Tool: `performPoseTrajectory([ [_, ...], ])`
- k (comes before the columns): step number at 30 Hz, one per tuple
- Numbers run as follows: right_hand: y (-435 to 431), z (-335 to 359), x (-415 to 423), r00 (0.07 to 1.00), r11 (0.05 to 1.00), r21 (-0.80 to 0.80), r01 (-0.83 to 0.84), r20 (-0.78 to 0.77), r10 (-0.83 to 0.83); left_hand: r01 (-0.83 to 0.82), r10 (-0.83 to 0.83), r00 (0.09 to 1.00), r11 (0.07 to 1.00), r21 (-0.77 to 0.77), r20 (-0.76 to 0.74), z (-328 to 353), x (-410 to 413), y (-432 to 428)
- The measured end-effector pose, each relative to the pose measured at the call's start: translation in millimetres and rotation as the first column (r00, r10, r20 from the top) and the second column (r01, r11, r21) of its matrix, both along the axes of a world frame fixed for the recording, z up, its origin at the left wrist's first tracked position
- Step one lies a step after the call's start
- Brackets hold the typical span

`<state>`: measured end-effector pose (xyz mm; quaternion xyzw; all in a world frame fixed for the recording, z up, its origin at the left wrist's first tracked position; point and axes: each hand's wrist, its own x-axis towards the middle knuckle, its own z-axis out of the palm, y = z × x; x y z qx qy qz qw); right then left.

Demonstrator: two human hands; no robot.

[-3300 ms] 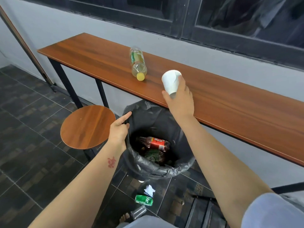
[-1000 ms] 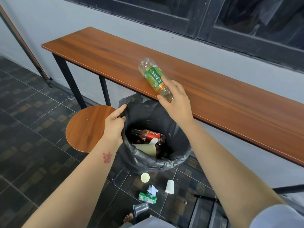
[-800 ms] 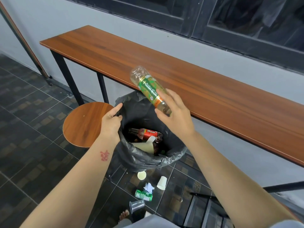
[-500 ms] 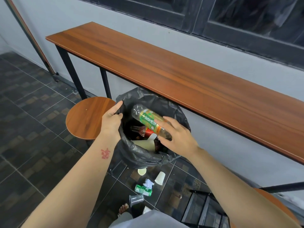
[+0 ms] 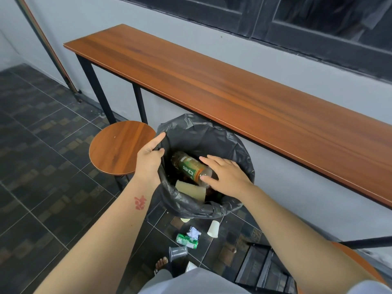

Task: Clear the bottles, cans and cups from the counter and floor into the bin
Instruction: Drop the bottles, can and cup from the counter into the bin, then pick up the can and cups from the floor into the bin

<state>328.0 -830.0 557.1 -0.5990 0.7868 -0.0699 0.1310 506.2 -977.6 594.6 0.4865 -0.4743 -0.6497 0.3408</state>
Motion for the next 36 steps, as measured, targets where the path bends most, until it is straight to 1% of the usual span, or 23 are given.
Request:
performPoseTrajectory([
  [3,10,4,-4,0.992,0.994,-0.080,0.079,-0.088,-0.086,-0.017,0.017,1.000,0.999,0.028,0.008,-3,2,-1],
  [5,21,6,-9,0.978,0.979,-0.113,0.172,-0.097,-0.183,-0.003,0.002,1.000,0.999,0.035,0.011,-4,4,-1],
  [7,34,4,-13,0.949,0.947,-0.114,0.301,-0.061,-0.309,0.010,-0.010,1.000,0.999,0.040,0.014,-5,6,0],
  [8,40,2,-14,0.924,0.921,-0.103,0.376,-0.027,-0.381,0.009,-0.010,1.000,0.999,0.040,0.017,-6,7,0],
  [9,45,0,-14,0.890,0.886,-0.078,0.457,0.039,-0.455,0.007,-0.008,1.000,0.999,0.037,0.018,-6,9,0],
  [10,48,-1,-13,0.838,0.844,-0.039,0.535,0.149,-0.525,0.005,-0.005,1.000,0.999,0.036,0.016,-7,10,1],
  [11,50,-2,-11,0.766,0.801,0.006,0.599,0.290,-0.574,0.001,-0.001,1.000,0.999,0.038,0.010,-9,12,1],
  [13,48,-5,-4,0.597,0.740,0.058,0.670,0.550,-0.584,-0.009,0.009,1.000,0.999,0.045,0.007,-13,16,3],
  [16,46,-8,10,0.395,0.663,0.054,0.747,0.766,-0.507,-0.028,0.026,0.999,0.999,0.045,0.025,-21,24,9],
  [17,46,-9,14,0.335,0.640,0.061,0.766,0.811,-0.479,-0.036,0.035,0.999,0.998,0.044,0.022,-24,28,12],
  [18,46,-9,16,0.299,0.629,0.069,0.775,0.836,-0.460,-0.046,0.045,0.999,0.998,0.043,0.017,-27,32,16],
  [19,46,-9,18,0.283,0.627,0.074,0.776,0.847,-0.450,-0.056,0.056,0.998,0.998,0.040,0.014,-30,36,19],
  [23,49,-10,21,0.271,0.644,0.079,0.761,0.863,-0.426,-0.072,0.072,0.997,0.997,0.039,-0.005,-39,52,40],
  [27,62,-18,24,0.215,0.644,0.125,0.754,0.881,-0.422,-0.093,0.093,0.996,0.993,0.076,-0.003,-53,63,69],
  [31,75,-28,31,0.212,0.687,0.146,0.712,0.888,-0.409,-0.174,0.171,0.985,0.979,0.103,0.032,-66,79,99],
  [36,102,-43,54,0.220,0.717,0.167,0.677,0.884,-0.414,-0.202,0.198,0.979,0.972,0.122,0.043,-89,110,136],
])
